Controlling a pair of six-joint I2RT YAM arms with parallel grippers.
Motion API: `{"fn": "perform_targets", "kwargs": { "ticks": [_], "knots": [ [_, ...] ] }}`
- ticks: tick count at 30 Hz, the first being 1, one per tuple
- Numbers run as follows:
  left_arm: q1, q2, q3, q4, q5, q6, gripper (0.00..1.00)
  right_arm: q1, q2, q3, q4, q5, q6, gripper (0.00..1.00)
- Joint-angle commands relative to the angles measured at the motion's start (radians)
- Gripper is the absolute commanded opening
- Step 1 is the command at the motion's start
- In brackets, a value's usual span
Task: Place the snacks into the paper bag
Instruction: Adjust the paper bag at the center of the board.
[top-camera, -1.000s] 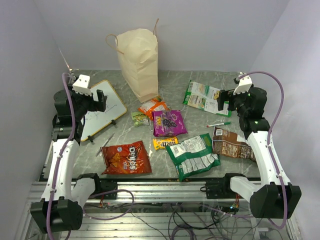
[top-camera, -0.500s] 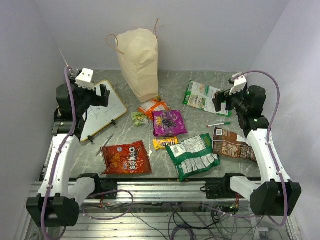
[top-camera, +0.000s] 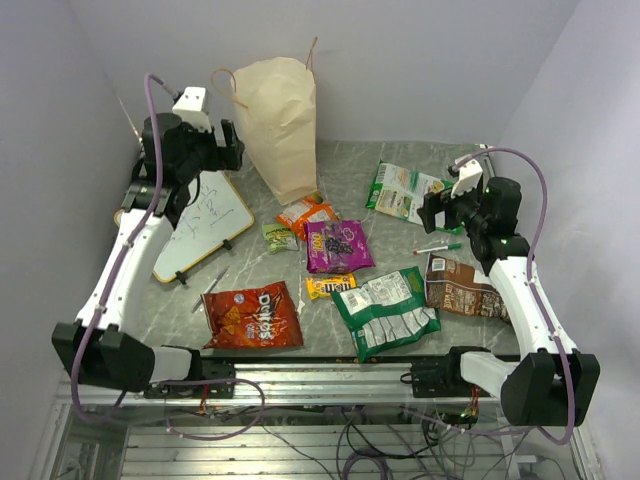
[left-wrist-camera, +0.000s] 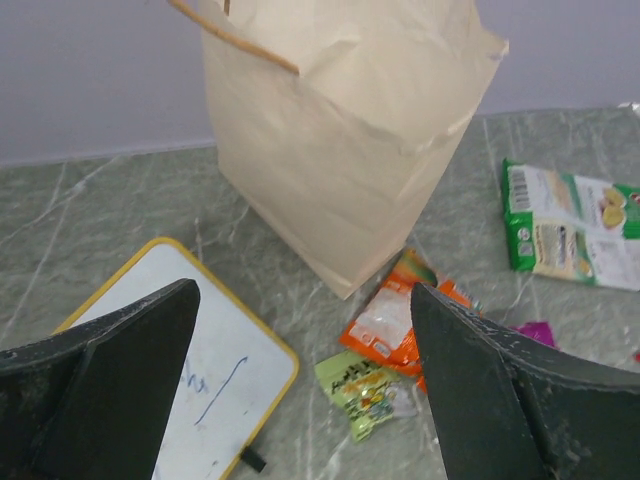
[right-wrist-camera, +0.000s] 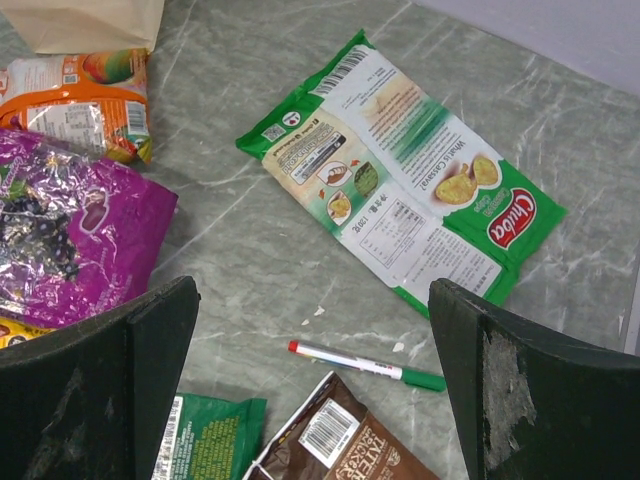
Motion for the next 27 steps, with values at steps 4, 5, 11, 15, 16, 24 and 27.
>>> {"fn": "perform_targets", "kwargs": {
  "ticks": [4,5,11,15,16,24,27],
  "knots": [
    [-0.056,0.158,0.188,-0.026,-0.093,-0.189,0.95,0.005,-0.022,-0.026,0.024,-0.014,-0.005,1.00],
    [-0.061,0.180,0.209,-0.024,-0.100,-0.205,0.94,0.005,-0.023,-0.029,0.026,-0.011,-0.006,1.00],
    [-0.084,0.292,0.309,-0.007,-0.153,-0.311,0.88,0.002,-0.027,-0.046,0.030,-0.005,-0.015,1.00],
    [-0.094,0.394,0.404,-0.022,-0.181,-0.355,0.82,-0.008,-0.025,-0.051,0.027,-0.011,-0.018,1.00],
    [-0.094,0.425,0.438,-0.038,-0.188,-0.360,0.81,-0.014,-0.026,-0.054,0.027,-0.018,-0.018,1.00],
    [-0.095,0.637,0.657,-0.131,-0.220,-0.366,0.77,-0.064,-0.039,-0.052,0.015,-0.057,-0.008,1.00],
    [-0.096,0.669,0.668,-0.128,-0.217,-0.358,0.75,-0.065,-0.037,-0.049,0.011,-0.061,-0.012,1.00]
  ]
}}
